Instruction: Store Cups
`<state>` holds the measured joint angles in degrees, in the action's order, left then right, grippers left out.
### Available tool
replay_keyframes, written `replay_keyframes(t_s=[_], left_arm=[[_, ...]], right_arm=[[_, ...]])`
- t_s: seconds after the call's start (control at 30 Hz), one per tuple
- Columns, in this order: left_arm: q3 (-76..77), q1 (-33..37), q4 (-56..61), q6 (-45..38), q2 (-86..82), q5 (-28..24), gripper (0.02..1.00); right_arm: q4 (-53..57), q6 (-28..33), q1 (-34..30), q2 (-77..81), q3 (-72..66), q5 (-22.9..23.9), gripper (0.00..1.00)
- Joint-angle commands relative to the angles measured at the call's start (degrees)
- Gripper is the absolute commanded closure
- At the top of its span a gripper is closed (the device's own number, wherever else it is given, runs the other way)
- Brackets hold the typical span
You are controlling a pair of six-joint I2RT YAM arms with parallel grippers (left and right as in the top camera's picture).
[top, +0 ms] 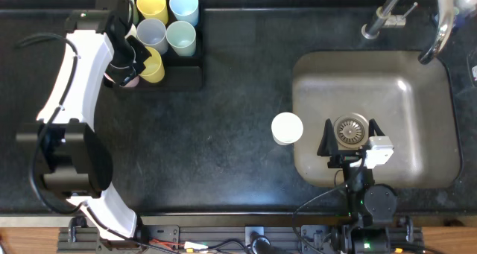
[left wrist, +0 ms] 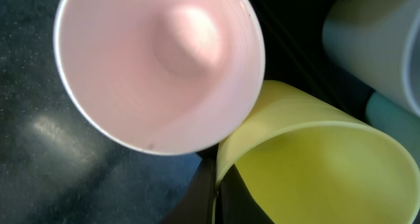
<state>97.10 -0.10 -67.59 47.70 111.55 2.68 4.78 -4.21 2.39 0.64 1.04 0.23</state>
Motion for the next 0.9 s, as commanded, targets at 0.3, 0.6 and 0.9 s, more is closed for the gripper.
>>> replay_keyframes(t_s=[0.3,0.6,0.9], left_arm=[[-0.4,0.4,0.1,0.6,3.4,-0.2,0.967],[-0.4,0.4,0.1,0.6,3.2,-0.7,0.02],[-0.4,0.0,0.0,0.6,-8.0,-1.6,0.02]], right_arm=[[-0.3,0.4,0.4,-0.4,-0.8,-0.2,0.003],[-0.3,0.4,0.4,-0.4,-0.8,-0.2,0.003],[-0.3,0.4,0.4,-0.4,-0.8,-0.2,0.005]])
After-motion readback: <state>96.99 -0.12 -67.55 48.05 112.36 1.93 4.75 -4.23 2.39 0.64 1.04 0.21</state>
